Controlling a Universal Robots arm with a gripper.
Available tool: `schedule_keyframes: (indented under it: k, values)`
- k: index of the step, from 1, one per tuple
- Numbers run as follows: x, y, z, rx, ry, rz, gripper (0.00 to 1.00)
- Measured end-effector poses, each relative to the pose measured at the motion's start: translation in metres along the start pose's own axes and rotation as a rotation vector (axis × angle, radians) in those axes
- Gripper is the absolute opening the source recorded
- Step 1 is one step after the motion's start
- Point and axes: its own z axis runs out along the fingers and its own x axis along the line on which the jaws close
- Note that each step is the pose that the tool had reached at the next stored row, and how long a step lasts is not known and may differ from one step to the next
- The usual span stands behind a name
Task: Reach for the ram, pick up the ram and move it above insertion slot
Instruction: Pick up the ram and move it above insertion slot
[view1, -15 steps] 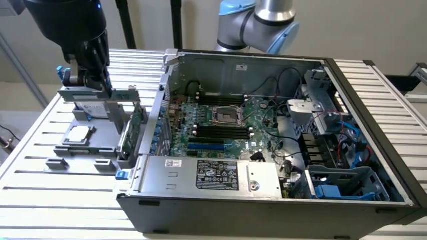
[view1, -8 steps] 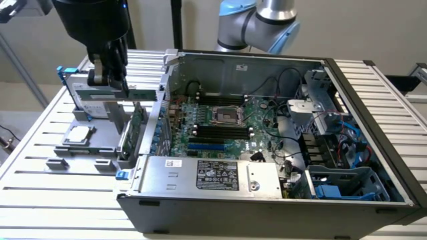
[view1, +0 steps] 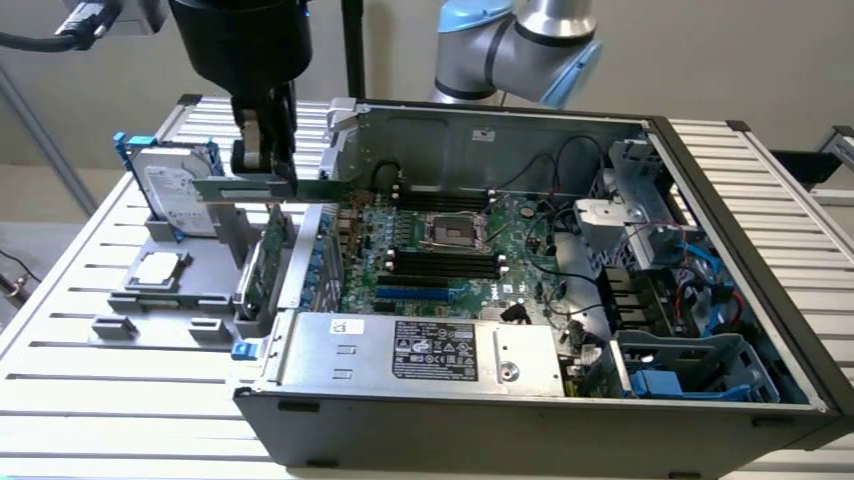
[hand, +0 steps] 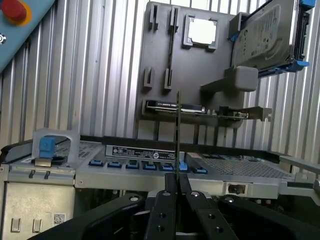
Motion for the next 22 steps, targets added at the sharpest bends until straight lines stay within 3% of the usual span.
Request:
schedule_keyframes:
  k: [13,22]
  values:
    - [0.004,-0.0577,-0.0022,-0.0016,-0.0012,-0.002,0.13]
    - [-0.006,-0.0930,-0.0002,-0.0015,-0.0013,-0.002,0.13]
